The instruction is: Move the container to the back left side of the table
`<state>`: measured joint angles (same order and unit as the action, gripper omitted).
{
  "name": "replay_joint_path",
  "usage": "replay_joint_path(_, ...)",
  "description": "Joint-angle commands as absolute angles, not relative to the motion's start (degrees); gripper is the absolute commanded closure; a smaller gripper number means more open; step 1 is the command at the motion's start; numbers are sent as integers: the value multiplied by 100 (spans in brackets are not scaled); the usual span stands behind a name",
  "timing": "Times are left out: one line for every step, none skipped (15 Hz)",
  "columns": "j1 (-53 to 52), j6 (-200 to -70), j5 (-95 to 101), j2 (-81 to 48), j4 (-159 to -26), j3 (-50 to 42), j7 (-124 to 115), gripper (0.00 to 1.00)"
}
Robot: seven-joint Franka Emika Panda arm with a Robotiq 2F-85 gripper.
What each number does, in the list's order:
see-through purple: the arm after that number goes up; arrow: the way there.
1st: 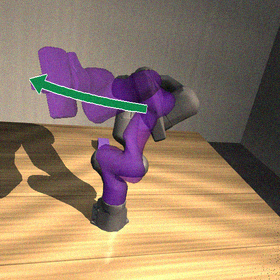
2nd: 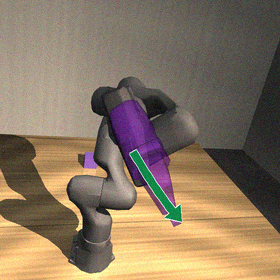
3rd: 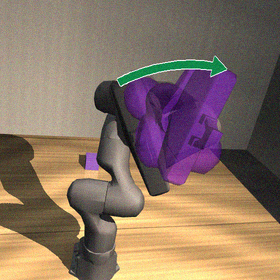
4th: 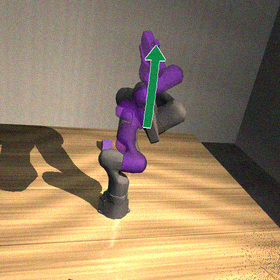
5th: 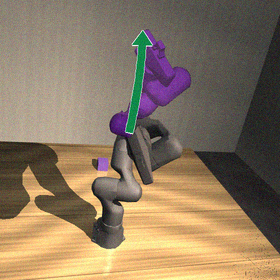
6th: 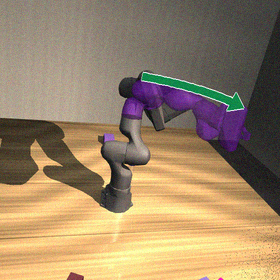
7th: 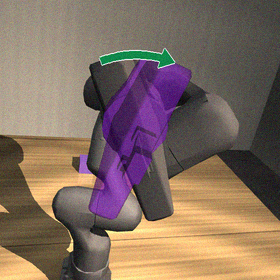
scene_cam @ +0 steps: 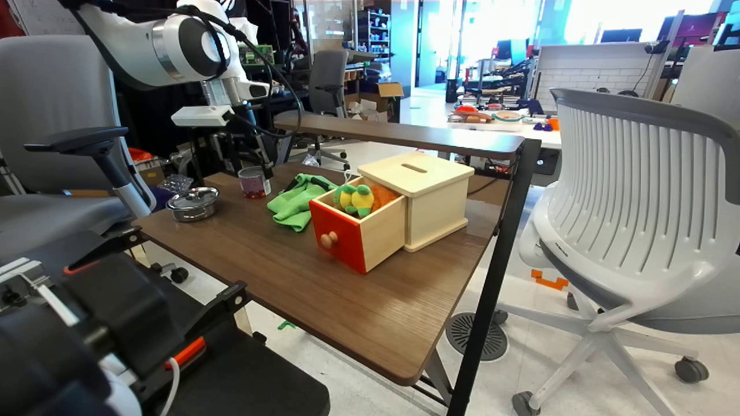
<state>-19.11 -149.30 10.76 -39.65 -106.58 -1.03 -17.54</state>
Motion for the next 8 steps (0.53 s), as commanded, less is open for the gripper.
replay_joint_path(-1961, -14846, 1018, -3340, -11203, -159, -1905, 0)
replay_joint_path(-1945, -14919, 1012, -3135, -11427, -157, -1939, 0)
replay_joint_path(-1855, -14853, 936, -2830, -11739, -86, -1897, 0)
replay_joint_path(-1694, -14717, 819, -2571, -12007, 41, -1697, 0)
replay_joint_path(-1591, -14642, 784, -2325, -12286, 52, -1583, 0)
replay_joint_path(-1786, -14797, 958, -3036, -11550, -43, -1821, 0)
replay_joint_path(-1711, -14732, 949, -2793, -11805, -18, -1784, 0)
replay_joint_path(-1644, -14723, 945, -2600, -12006, 0, -1751, 0)
